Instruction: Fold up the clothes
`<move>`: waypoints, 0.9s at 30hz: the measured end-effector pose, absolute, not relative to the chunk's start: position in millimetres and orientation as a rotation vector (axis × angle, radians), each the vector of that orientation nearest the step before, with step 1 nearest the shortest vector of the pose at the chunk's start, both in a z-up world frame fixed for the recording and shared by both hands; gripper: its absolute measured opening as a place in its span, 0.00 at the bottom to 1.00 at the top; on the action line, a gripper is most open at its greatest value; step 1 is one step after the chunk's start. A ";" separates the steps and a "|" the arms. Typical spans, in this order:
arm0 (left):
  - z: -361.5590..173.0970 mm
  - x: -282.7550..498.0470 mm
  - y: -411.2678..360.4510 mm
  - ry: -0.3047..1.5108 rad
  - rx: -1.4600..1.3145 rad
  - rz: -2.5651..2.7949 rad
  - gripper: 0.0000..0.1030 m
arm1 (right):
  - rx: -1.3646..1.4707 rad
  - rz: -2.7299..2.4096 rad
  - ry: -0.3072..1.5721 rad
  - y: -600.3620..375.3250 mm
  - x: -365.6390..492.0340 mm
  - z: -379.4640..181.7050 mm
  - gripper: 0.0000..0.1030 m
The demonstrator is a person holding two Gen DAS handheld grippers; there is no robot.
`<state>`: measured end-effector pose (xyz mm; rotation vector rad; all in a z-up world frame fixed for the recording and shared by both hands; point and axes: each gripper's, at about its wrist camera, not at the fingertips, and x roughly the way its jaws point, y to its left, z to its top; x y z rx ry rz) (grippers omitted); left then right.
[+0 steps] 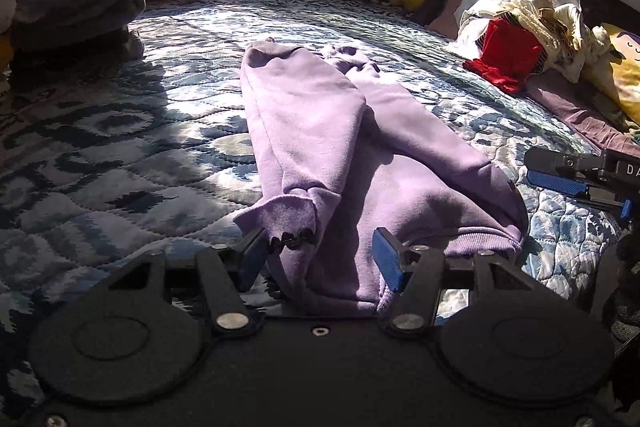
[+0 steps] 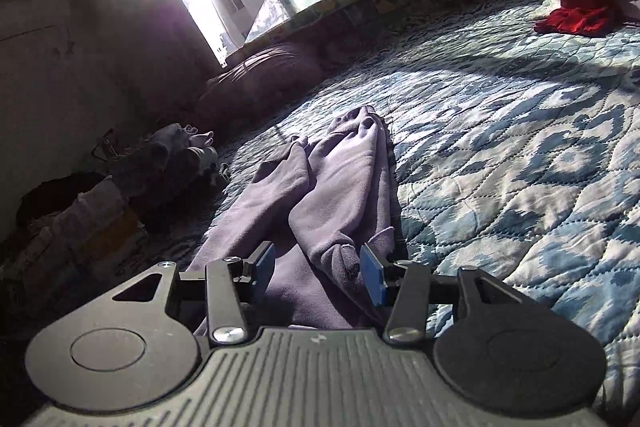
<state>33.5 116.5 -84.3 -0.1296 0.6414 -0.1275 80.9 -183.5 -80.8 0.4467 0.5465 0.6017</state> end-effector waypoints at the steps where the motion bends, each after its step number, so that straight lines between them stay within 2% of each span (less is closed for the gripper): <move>1: -85.8 34.6 113.7 0.641 -0.113 -0.138 0.55 | 0.456 0.652 0.568 -173.3 84.9 -75.8 0.47; 8: -86.4 21.6 101.5 0.662 0.066 -0.168 0.58 | 0.530 0.835 0.904 -78.2 140.5 -78.0 0.51; 11: -72.8 7.7 118.3 0.634 0.015 -0.192 0.59 | 0.437 0.865 0.977 -40.2 143.8 -73.3 0.51; 16: -52.0 -10.9 165.3 0.565 -0.193 -0.248 0.60 | 0.299 0.822 1.009 -3.9 124.5 -70.8 0.58; 18: -49.1 -12.4 182.8 0.559 -0.270 -0.247 0.60 | 0.266 0.791 0.991 0.2 117.9 -71.9 0.58; 19: -49.0 -12.4 189.8 0.568 -0.298 -0.250 0.60 | 0.254 0.770 0.983 0.6 115.2 -72.9 0.46; 20: -48.5 -14.0 194.9 0.565 -0.307 -0.234 0.58 | 0.237 0.745 0.987 0.7 114.7 -74.7 0.28; 23: -46.5 -17.6 210.8 0.562 -0.336 -0.182 0.52 | 0.227 0.730 0.975 -4.8 113.4 -82.2 0.28; 25: -46.4 -14.0 217.5 0.560 -0.366 -0.150 0.41 | 0.235 0.734 0.954 -8.7 109.4 -85.4 0.28; 26: -48.2 -9.2 218.0 0.572 -0.357 -0.130 0.32 | 0.242 0.738 0.936 -10.7 106.8 -86.5 0.28; 27: -50.2 -4.1 218.3 0.586 -0.346 -0.111 0.27 | 0.253 0.737 0.922 -13.6 104.2 -88.1 0.28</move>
